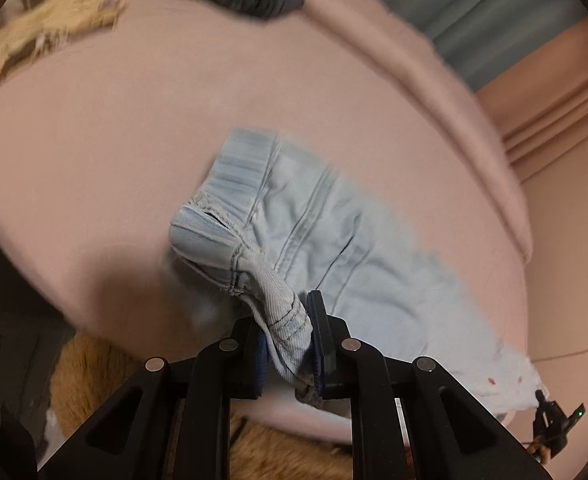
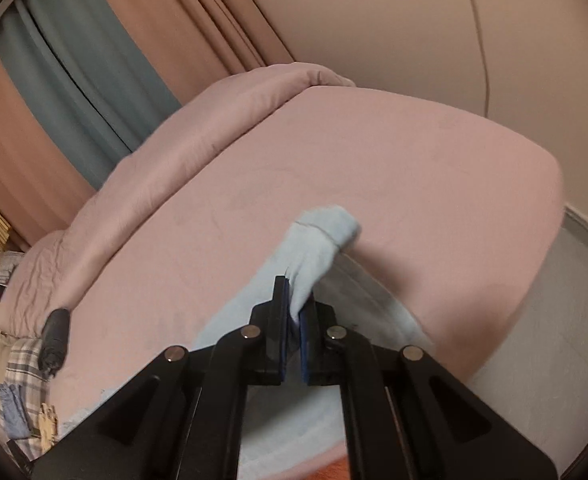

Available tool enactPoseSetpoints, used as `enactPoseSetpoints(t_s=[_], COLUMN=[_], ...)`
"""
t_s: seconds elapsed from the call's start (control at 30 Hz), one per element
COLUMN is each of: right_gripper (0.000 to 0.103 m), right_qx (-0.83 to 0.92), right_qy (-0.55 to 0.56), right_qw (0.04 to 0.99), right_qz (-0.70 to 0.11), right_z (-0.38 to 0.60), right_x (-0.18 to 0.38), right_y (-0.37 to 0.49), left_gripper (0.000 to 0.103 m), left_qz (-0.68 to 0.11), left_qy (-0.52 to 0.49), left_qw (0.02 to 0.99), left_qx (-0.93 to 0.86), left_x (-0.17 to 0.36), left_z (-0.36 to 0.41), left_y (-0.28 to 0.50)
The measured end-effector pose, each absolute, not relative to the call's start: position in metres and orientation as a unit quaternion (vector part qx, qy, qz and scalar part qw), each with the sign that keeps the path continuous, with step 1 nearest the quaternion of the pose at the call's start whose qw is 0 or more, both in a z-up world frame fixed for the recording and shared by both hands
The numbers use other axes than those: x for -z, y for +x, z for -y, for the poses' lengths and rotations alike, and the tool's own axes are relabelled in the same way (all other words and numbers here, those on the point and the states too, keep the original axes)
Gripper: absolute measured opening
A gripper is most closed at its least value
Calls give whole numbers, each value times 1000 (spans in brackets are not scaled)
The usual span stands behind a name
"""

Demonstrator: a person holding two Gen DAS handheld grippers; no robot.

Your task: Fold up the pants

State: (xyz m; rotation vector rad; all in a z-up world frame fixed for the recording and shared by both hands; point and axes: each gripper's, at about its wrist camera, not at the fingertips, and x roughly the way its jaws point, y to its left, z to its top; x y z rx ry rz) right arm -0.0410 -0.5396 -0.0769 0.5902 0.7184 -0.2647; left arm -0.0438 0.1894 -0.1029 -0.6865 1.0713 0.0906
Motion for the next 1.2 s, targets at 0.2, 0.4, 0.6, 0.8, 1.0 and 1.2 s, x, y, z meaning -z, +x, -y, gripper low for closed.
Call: enactPoseSetpoints(t_s=[0.2,0.4,0.6,0.8,1.0,1.2], right_gripper=[5,7,8,53,53,13], right_qx=[169,178,172,205,156,160], right_qy=[290,261,293,300,361,334], right_qw=[831,854,832,841,811,830], right_qz=[-443,-414,-438,-400,-432,-417], right_z=[559,567,580,595,594,573], right_x=[150,123,140,114,149,137], right_y=[-45,-59,-72,-92,-65,-52], left_gripper=[20,20,30,86,86,40], left_qz=[-532,-508,-537,-483,-512,-514], left_qy=[-295,-257,-255,-232,-265,-256], left_qw=[792,819,801,833,810,812], left_qx=[-57,-75,-67,-137,-107,-101], left_x=[122,100,118,87,122,124], left_z=[-183,-169,-174,-199,-202,-187], left_y=[-44,-32,-33,-50,-29,-21])
